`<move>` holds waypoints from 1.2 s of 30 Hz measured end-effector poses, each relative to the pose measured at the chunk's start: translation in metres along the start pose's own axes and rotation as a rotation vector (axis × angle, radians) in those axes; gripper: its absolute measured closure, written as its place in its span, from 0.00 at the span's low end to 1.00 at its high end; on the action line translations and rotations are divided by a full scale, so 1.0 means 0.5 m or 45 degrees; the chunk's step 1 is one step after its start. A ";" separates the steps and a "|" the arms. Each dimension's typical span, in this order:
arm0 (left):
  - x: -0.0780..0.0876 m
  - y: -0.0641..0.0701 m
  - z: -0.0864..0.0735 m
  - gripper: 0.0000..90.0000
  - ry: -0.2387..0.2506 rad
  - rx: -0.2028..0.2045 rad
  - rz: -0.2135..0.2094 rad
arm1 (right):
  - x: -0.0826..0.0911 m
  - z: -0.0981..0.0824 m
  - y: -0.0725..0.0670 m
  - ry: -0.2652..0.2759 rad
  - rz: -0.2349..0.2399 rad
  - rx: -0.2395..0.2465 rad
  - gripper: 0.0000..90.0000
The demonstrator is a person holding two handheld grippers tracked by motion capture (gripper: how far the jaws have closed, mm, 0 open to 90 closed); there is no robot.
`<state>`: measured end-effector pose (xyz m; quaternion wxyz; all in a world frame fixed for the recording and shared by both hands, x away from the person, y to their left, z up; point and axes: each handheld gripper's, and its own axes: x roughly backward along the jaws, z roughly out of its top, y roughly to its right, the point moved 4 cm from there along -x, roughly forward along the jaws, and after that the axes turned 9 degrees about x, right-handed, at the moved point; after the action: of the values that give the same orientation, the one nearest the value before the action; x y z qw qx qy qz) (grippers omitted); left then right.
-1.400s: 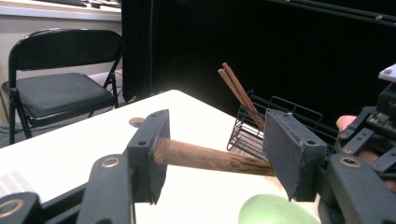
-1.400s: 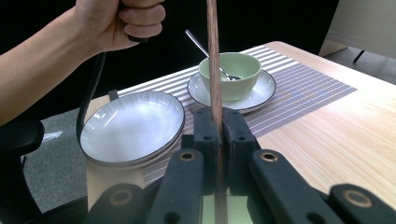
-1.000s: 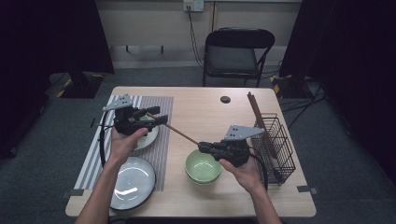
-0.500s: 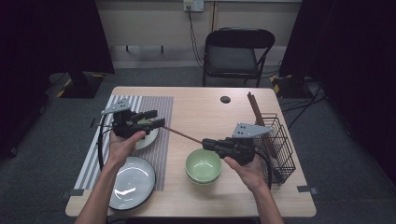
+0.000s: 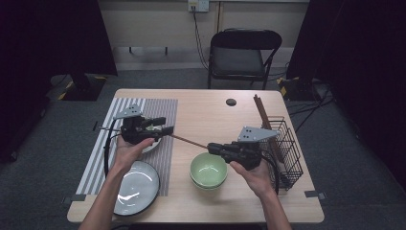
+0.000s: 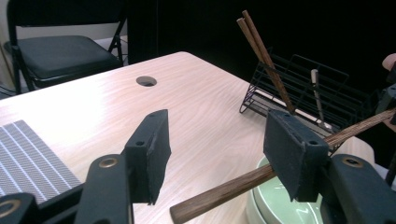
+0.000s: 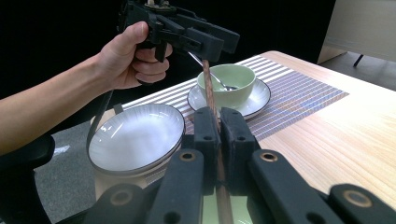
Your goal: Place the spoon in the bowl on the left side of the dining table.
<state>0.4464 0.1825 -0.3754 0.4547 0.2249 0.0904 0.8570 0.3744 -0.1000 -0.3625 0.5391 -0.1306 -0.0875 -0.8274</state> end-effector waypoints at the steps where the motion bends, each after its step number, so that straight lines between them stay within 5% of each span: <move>1: 0.000 0.001 0.000 0.47 0.007 -0.004 0.004 | 0.000 0.000 0.000 0.001 0.000 0.002 0.96; 8: 0.007 0.021 0.005 0.47 0.037 -0.038 -0.058 | -0.010 -0.008 0.006 -0.033 -0.020 -0.021 0.96; 13: -0.005 0.043 -0.004 0.44 0.008 -0.126 -0.097 | -0.015 -0.001 0.005 -0.027 -0.033 -0.027 0.96; 17: -0.019 0.053 -0.016 0.42 -0.023 -0.217 -0.088 | -0.013 0.007 0.006 -0.032 -0.046 -0.026 0.96; 24: -0.029 0.055 -0.028 0.41 -0.073 -0.292 -0.075 | -0.009 0.022 0.007 -0.039 -0.056 -0.030 0.96; 27: -0.033 0.049 -0.036 0.39 -0.102 -0.299 -0.093 | -0.010 0.025 0.008 -0.056 -0.054 -0.030 0.96; 31: -0.037 0.043 -0.046 0.41 -0.136 -0.330 -0.046 | -0.017 0.028 0.006 -0.081 -0.037 -0.036 0.96; 36: -0.035 0.036 -0.057 0.53 -0.141 -0.334 -0.028 | -0.025 0.038 0.002 -0.095 -0.032 -0.027 0.96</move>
<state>0.4282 0.1595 -0.3994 0.4938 0.2097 -0.0452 0.8427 0.3826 -0.0840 -0.3481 0.5238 -0.1661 -0.1004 -0.8295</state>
